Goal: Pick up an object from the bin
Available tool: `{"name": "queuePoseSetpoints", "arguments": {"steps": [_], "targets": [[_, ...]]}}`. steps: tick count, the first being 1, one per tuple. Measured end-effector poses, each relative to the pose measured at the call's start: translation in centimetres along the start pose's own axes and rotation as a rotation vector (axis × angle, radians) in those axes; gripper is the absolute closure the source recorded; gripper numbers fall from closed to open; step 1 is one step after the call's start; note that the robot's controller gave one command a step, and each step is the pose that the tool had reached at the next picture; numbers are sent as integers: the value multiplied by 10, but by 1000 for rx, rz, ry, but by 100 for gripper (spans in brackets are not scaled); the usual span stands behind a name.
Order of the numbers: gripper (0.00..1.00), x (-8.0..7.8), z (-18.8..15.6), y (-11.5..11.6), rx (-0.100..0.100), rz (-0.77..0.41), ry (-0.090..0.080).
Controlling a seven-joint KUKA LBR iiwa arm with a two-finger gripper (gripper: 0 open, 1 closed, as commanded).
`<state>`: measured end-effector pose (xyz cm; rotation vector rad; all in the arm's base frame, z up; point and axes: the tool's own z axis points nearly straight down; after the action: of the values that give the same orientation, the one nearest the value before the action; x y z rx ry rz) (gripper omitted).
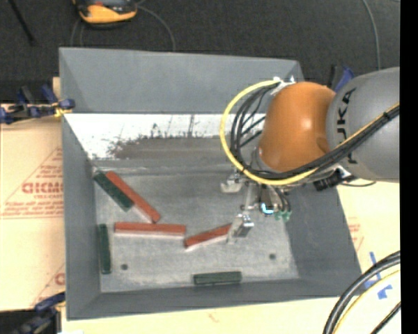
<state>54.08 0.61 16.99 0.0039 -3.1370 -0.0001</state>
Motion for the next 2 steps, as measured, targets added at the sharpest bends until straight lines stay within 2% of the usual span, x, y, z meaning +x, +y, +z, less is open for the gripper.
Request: {"name": "queuePoseSetpoints", "arguments": {"steps": [1,2], "targets": [[0,-2,-4,0,0,0,-8],[100,6,91,-5,0,-70,-9]]}}
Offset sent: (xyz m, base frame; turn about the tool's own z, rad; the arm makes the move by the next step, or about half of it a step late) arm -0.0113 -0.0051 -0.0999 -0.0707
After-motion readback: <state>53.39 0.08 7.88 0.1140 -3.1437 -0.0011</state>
